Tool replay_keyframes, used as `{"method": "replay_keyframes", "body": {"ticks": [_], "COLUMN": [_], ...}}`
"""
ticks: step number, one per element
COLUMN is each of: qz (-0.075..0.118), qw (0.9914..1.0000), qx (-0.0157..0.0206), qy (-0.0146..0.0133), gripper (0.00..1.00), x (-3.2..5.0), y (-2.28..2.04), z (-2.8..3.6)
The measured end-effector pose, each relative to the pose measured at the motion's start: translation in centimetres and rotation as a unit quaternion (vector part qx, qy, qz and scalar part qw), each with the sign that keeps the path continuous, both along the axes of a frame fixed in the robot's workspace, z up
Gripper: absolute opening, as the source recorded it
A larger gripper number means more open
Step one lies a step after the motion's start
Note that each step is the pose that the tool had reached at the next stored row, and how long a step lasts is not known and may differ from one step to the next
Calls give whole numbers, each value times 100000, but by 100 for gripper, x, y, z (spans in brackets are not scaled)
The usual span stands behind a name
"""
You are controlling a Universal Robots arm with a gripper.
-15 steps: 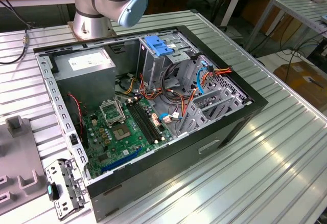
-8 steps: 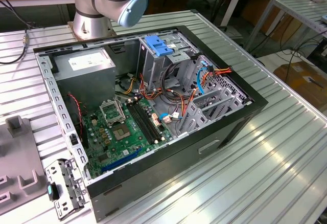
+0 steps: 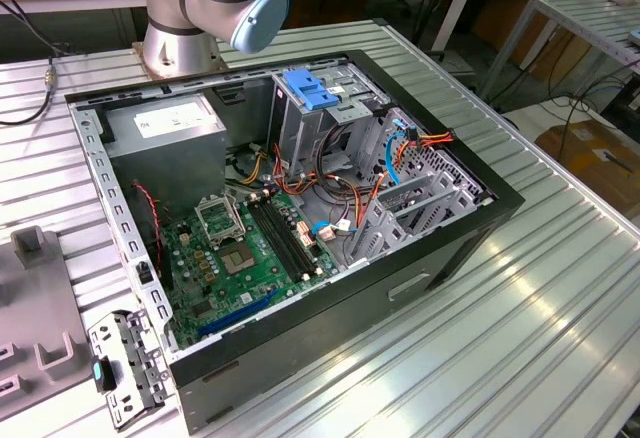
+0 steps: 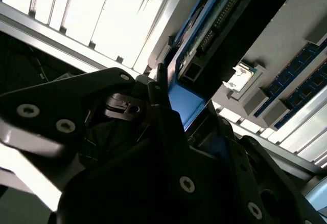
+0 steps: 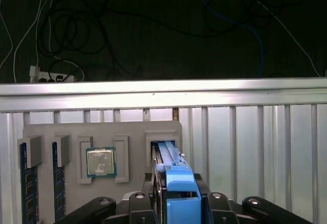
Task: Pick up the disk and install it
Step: 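Pick up the disk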
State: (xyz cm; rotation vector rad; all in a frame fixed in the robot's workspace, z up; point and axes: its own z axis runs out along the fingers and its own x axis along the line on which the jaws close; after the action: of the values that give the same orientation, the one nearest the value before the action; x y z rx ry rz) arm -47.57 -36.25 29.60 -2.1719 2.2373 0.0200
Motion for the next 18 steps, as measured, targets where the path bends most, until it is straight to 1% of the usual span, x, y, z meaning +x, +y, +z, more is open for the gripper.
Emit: {"method": "replay_keyframes", "body": {"ticks": [1,18], "qz": [-1,-3], "qw": [100000,100000], "qx": [4,72], "qy": [0,20], "gripper": [37,37], "x": [0,0], "y": [0,0], "z": [0,-1]}}
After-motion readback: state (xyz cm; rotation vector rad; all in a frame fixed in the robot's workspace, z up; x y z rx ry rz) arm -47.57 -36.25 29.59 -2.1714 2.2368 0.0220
